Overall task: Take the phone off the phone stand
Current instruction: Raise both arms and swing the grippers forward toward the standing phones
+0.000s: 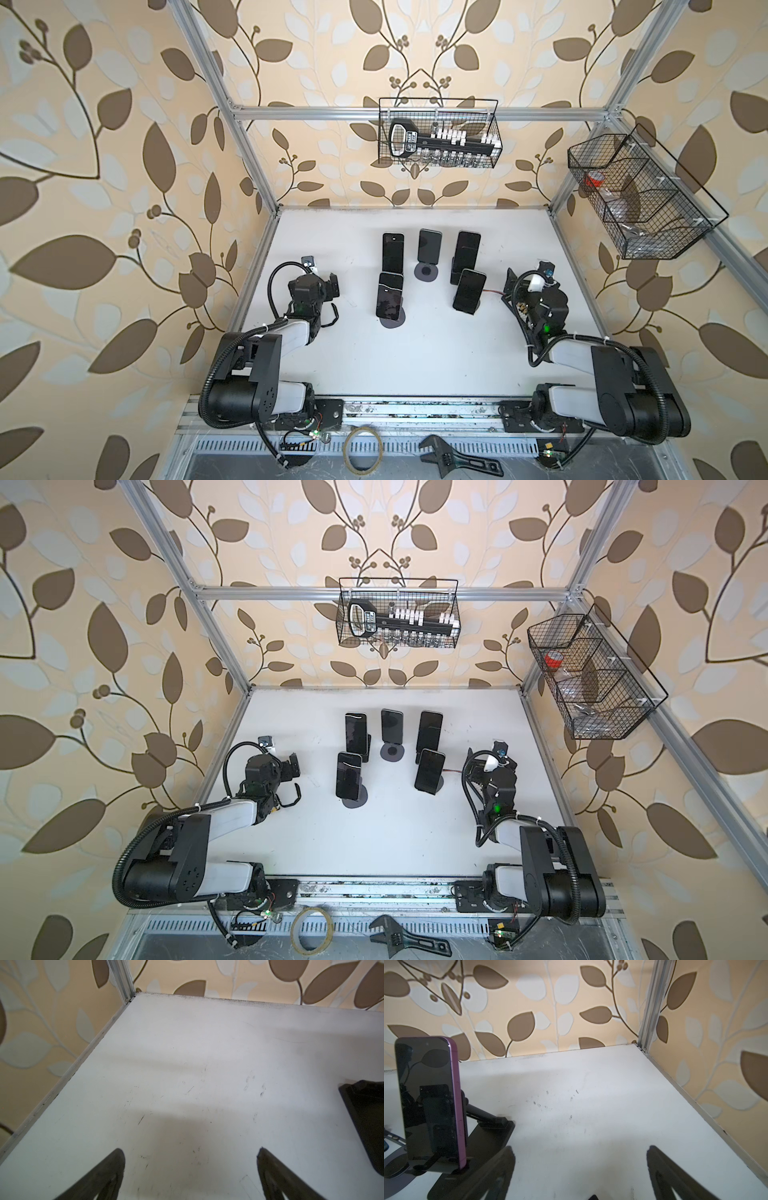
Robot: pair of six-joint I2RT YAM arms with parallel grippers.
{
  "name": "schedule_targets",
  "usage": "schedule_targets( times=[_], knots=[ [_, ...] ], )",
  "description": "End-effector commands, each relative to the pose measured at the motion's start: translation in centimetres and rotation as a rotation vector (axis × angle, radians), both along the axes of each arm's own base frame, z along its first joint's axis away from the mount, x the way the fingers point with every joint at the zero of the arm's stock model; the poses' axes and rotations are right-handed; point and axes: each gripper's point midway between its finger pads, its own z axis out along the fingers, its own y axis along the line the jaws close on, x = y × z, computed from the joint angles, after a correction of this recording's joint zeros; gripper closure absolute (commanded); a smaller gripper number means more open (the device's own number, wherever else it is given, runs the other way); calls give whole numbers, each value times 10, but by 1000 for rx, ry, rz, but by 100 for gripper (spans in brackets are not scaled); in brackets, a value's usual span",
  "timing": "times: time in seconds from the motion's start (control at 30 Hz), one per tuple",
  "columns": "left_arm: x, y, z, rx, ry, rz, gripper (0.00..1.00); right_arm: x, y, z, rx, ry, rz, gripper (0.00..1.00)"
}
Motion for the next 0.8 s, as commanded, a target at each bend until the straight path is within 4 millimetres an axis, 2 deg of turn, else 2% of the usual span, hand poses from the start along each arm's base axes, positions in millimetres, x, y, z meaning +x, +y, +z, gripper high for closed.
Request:
schedule_targets(
  times=[0.0,0.4,0.77],
  knots=[
    [8,1,22,-9,-53,25,1,4,-3,10,2,-9,-17,1],
    [8,4,31,-6,-47,43,1,7,-1,19,-2,16,-3,1],
    [8,-1,70,-6,-106,33,1,6,-4,28,16,25,-26,0]
  ],
)
